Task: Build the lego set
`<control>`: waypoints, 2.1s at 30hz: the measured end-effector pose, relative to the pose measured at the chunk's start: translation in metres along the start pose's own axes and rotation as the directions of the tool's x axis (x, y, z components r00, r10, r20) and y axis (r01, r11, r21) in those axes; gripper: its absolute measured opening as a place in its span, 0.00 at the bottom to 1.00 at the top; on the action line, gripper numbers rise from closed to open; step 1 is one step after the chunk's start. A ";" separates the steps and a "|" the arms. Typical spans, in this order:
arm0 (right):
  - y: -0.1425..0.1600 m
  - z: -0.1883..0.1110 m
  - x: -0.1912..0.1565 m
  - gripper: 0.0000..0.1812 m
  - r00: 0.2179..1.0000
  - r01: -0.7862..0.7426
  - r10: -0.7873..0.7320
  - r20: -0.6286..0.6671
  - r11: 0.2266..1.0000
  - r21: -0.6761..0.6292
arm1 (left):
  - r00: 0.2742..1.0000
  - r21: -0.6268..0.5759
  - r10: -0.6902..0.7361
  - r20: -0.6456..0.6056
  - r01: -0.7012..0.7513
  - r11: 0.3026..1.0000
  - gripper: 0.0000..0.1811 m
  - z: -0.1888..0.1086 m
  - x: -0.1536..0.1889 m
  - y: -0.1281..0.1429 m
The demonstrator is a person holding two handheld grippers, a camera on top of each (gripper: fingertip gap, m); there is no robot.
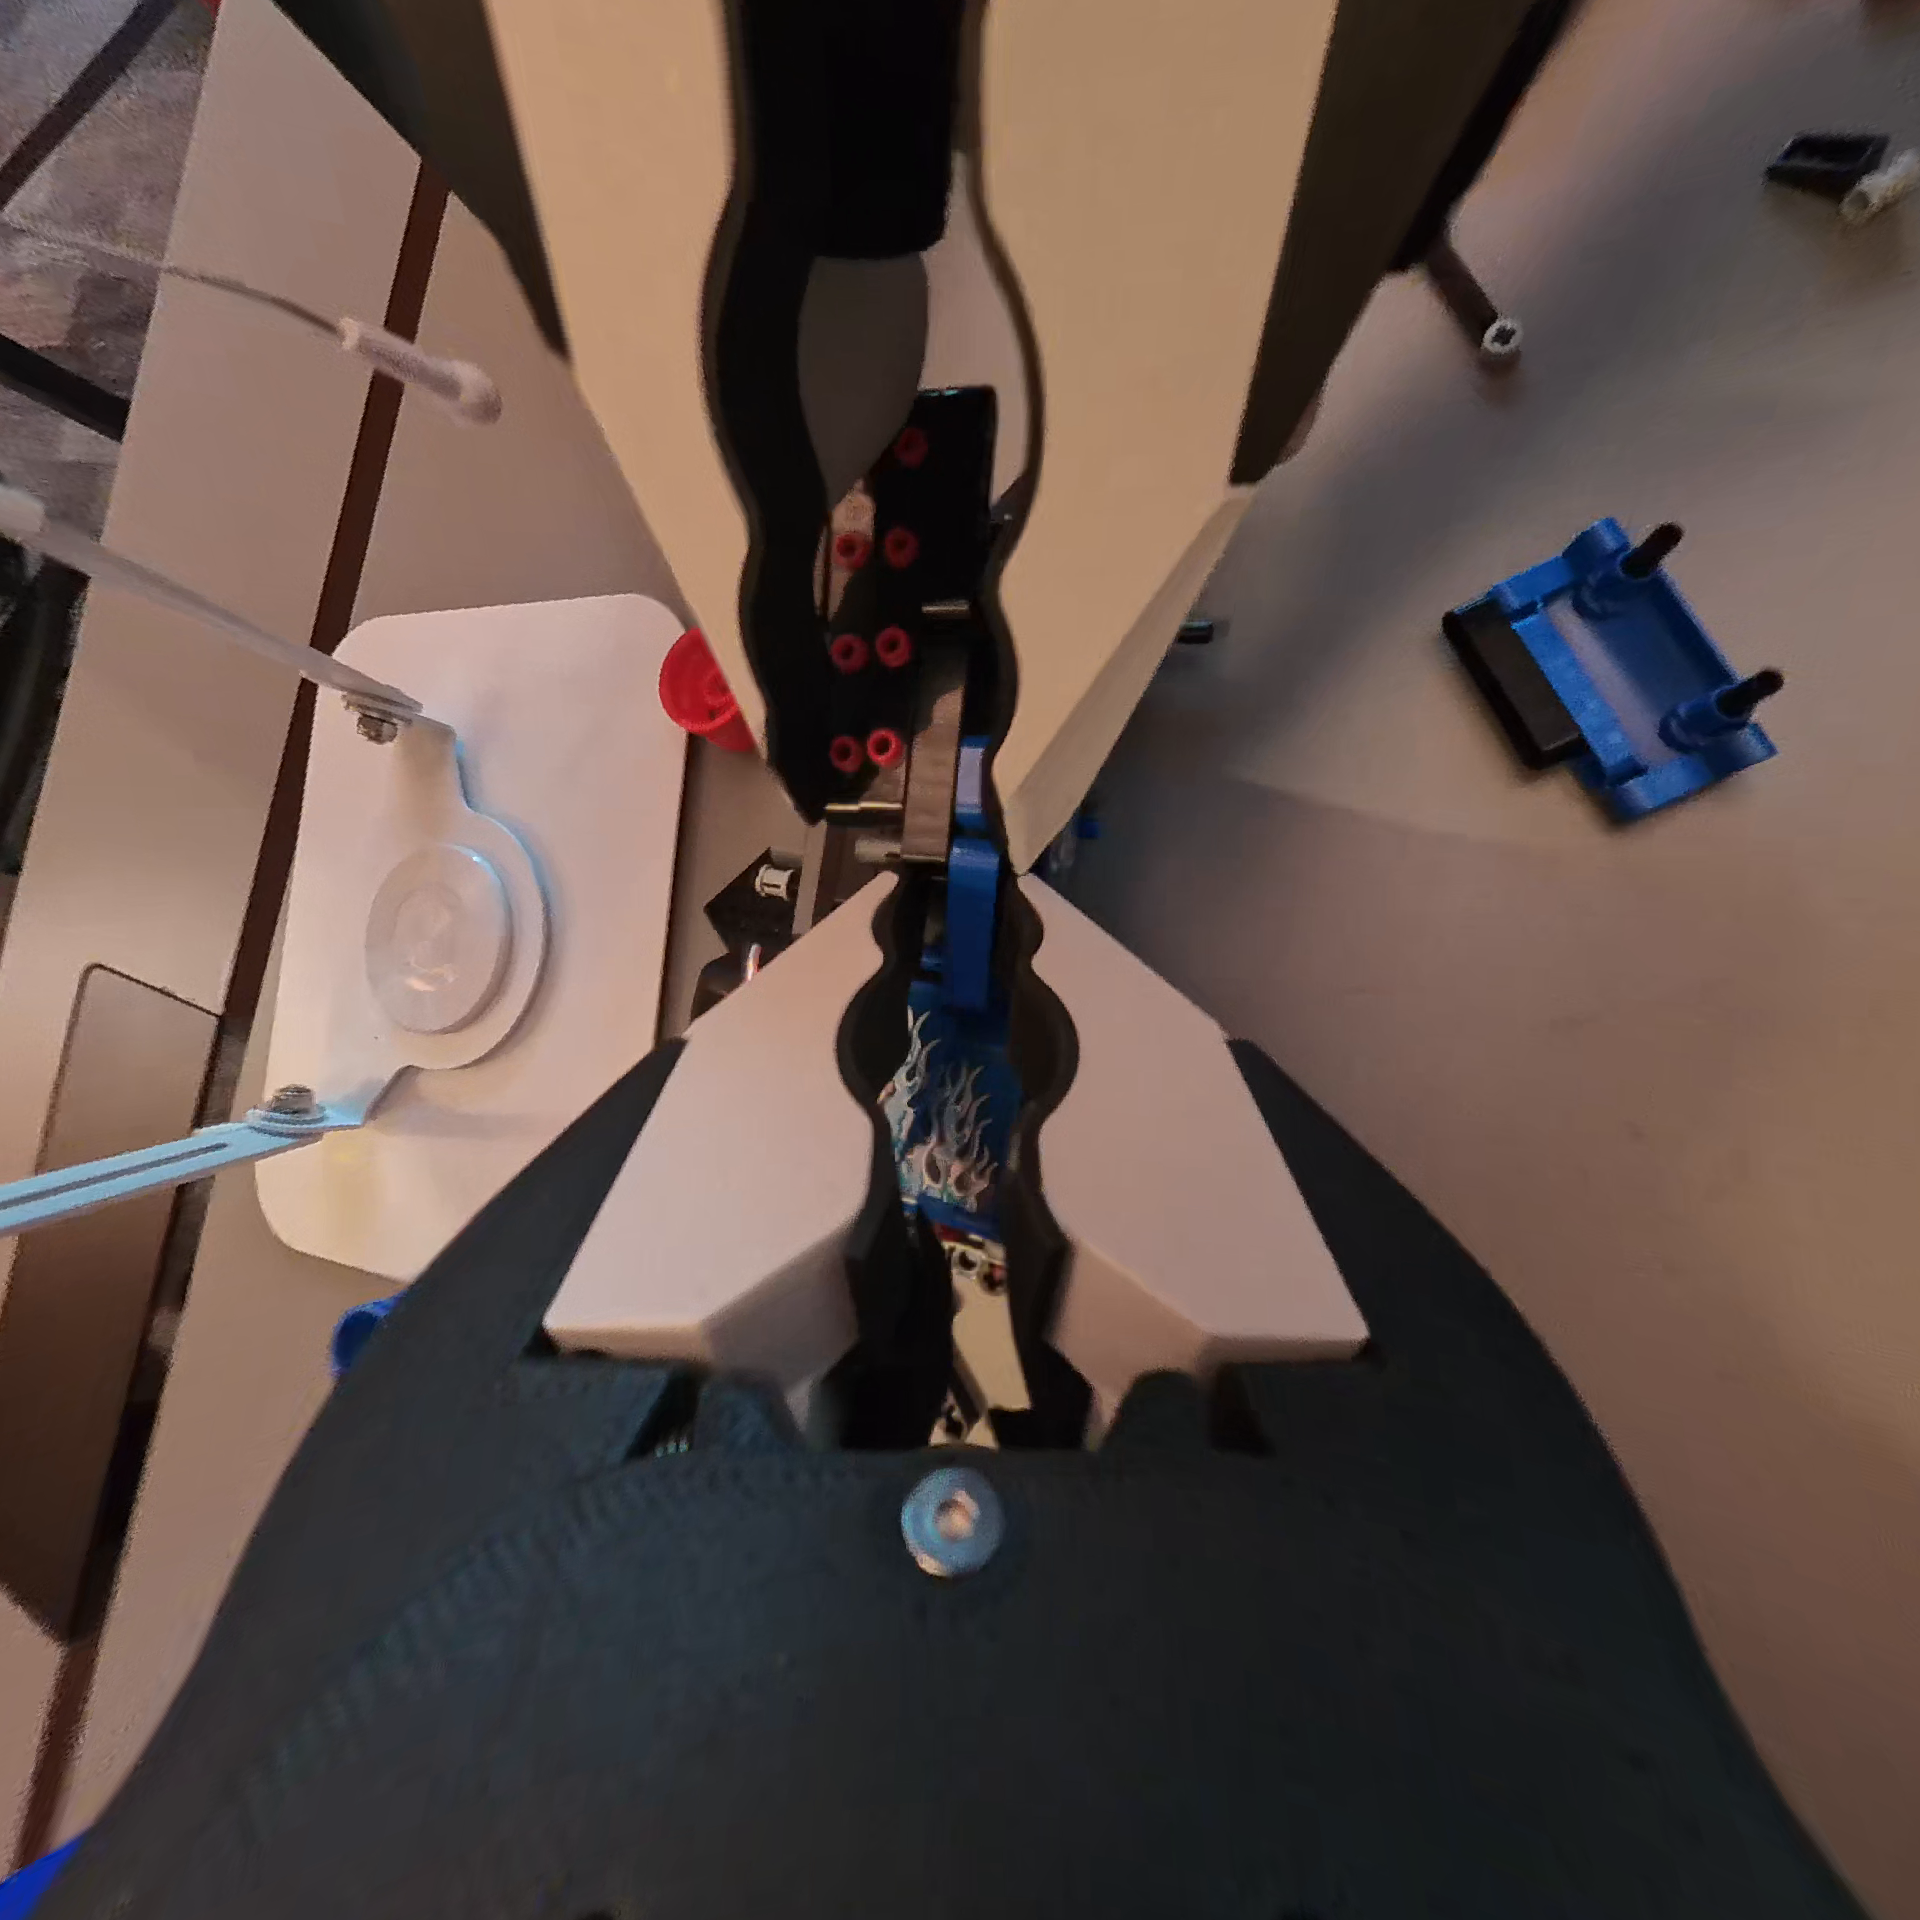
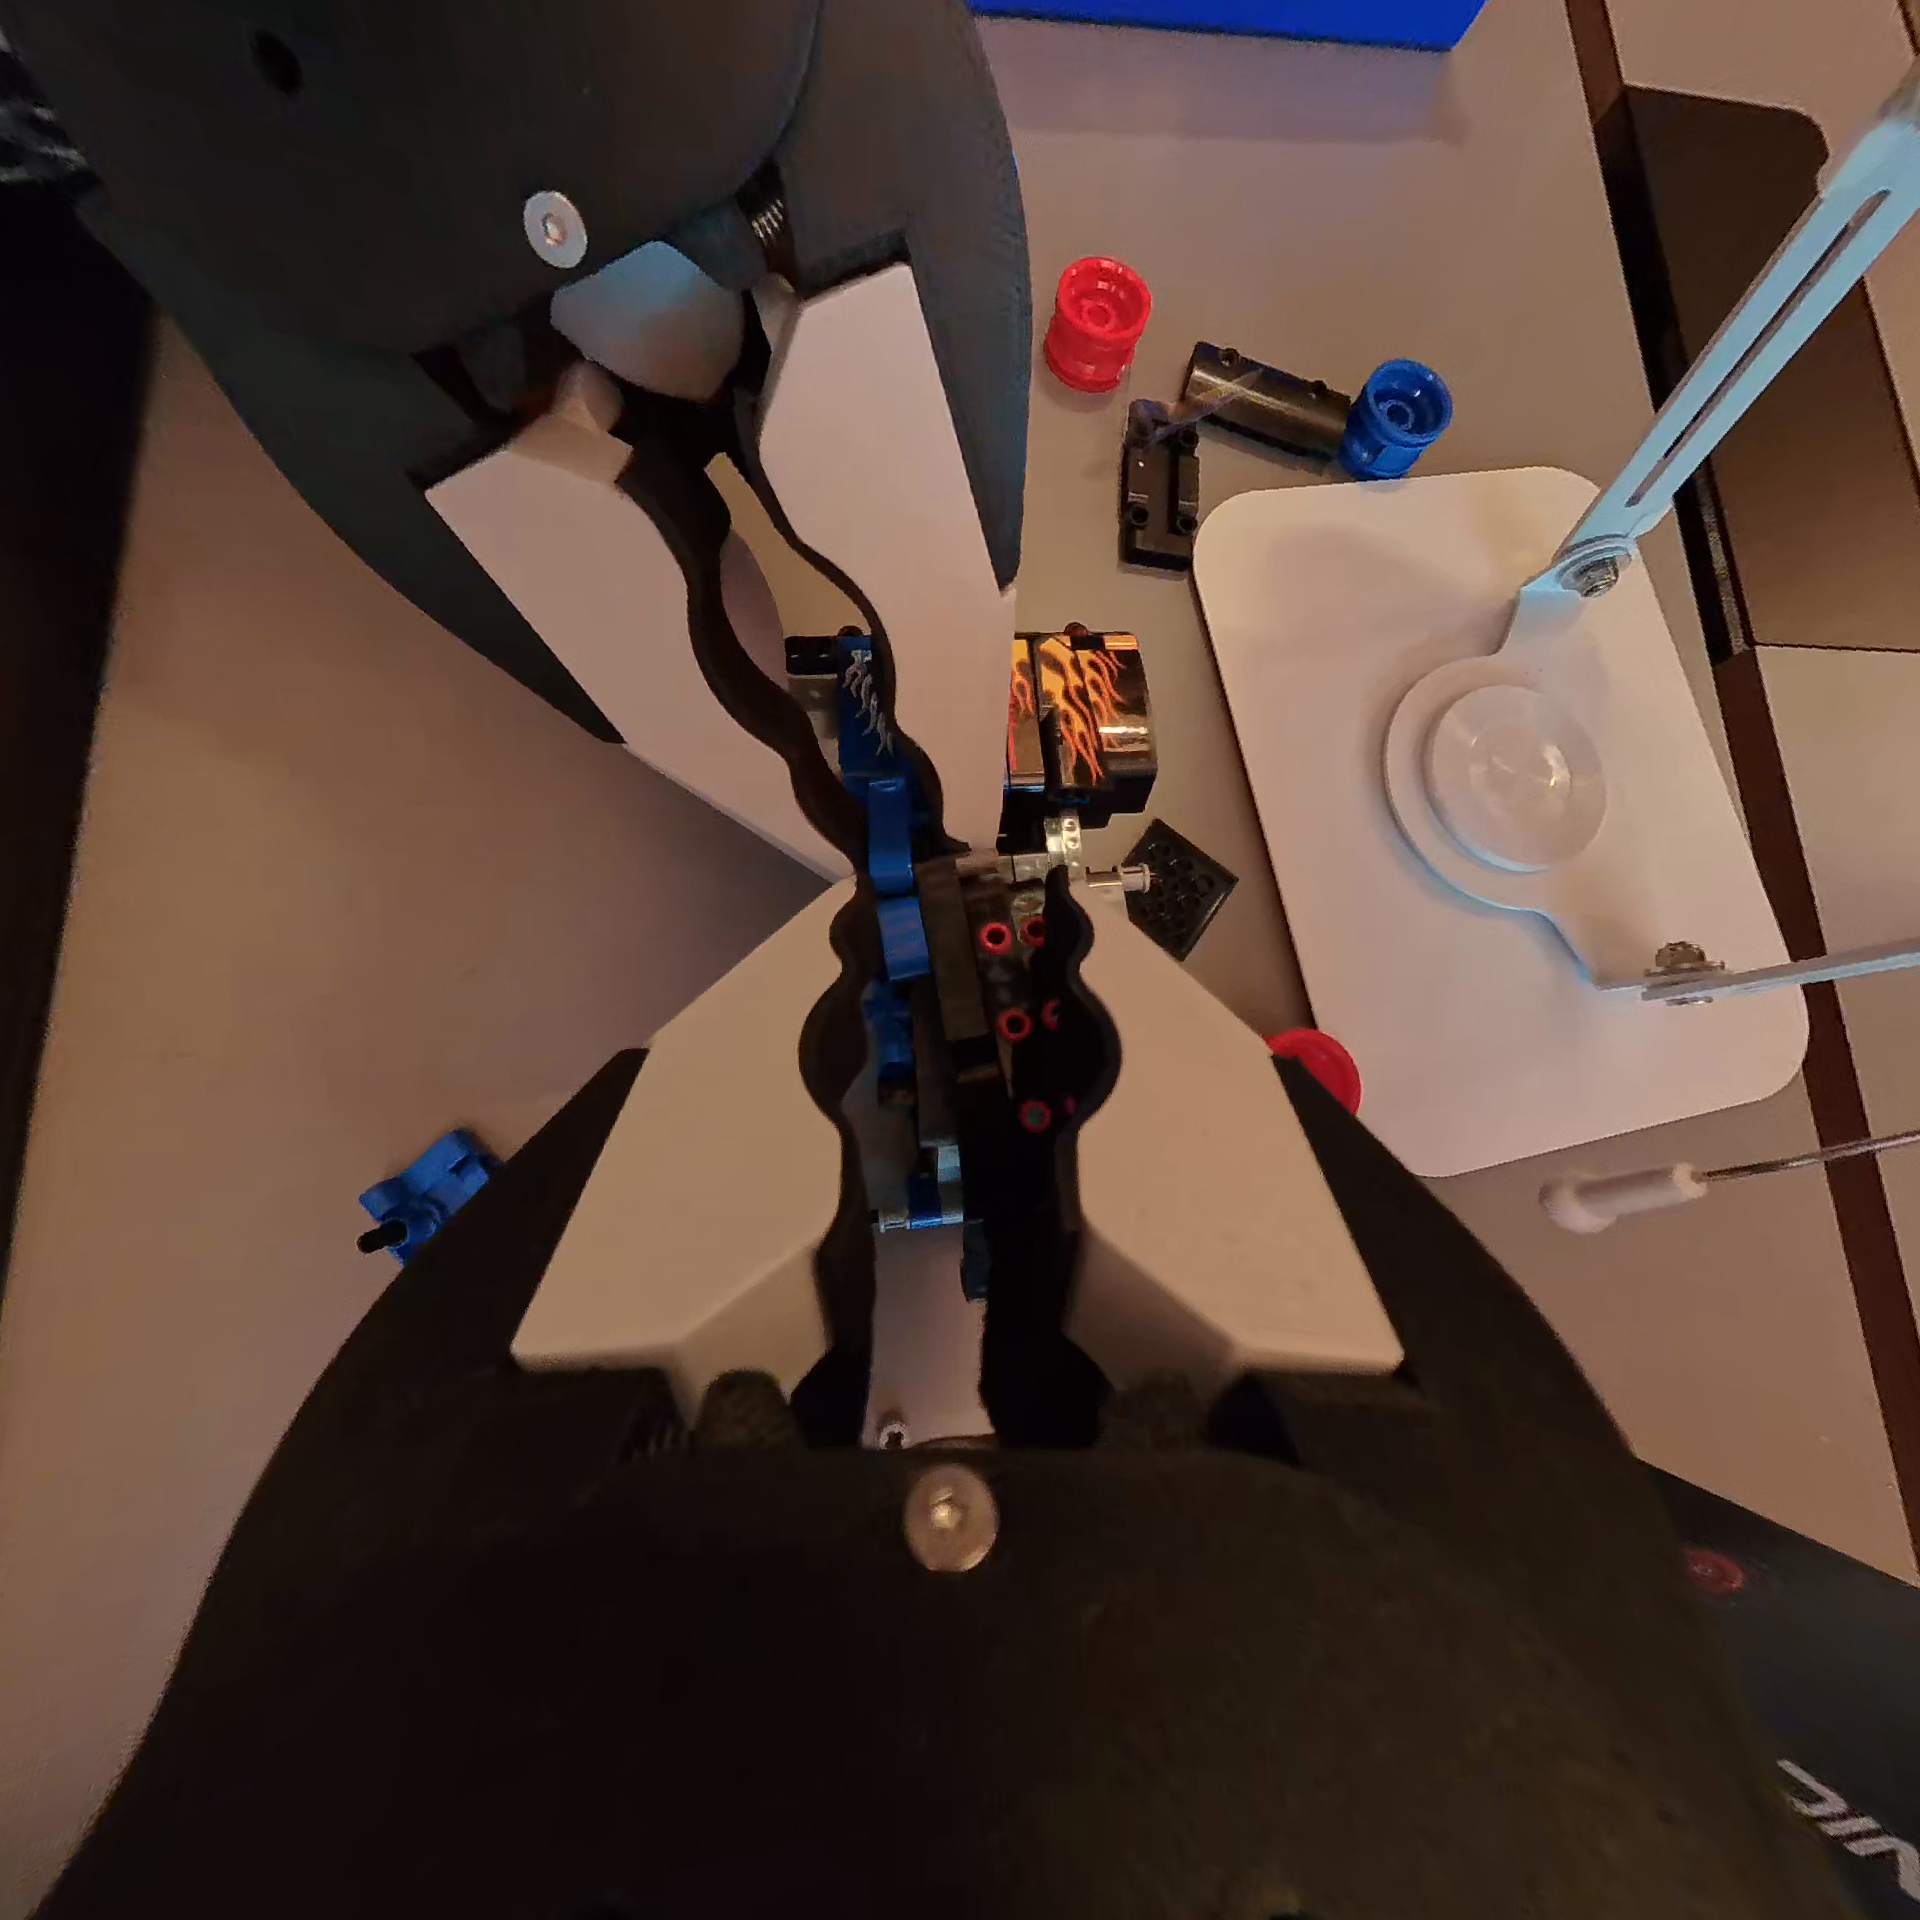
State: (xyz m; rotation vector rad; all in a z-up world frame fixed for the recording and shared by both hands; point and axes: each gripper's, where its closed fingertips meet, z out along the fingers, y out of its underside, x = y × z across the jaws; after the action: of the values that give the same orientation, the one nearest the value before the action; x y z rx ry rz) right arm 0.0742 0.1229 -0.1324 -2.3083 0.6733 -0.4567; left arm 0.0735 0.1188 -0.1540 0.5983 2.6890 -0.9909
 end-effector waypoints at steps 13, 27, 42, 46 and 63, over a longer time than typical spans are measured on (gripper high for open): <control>-0.003 -0.014 -0.002 0.20 1.000 0.008 -0.007 -0.025 0.999 0.048 | 0.983 0.205 -0.125 -0.137 0.151 0.967 0.25 -0.040 -0.003 0.013; 0.017 -0.010 -0.041 0.15 0.992 0.120 -0.123 -0.033 0.989 -0.082 | 0.999 0.174 -0.010 -0.032 0.015 0.985 0.13 -0.023 0.000 0.019; 0.026 0.006 -0.030 0.16 0.931 0.276 -0.297 -0.211 0.953 -0.124 | 0.998 0.192 -0.052 0.020 0.047 0.980 0.26 -0.024 -0.016 0.026; 0.028 0.005 -0.034 0.19 0.929 0.292 -0.309 -0.204 0.950 -0.110 | 0.999 0.127 -0.031 -0.009 0.032 0.991 0.39 -0.017 -0.009 0.037; 0.026 -0.015 -0.031 0.18 0.947 0.255 -0.251 -0.200 0.967 -0.007 | 0.973 0.080 -0.195 -0.125 0.206 0.975 0.31 -0.016 -0.003 0.033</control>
State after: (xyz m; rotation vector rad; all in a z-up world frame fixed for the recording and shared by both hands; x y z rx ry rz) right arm 0.0333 0.1171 -0.1441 -2.3612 0.4633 -0.8193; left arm 0.0902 0.1514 -0.1599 0.4177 2.8642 -1.1721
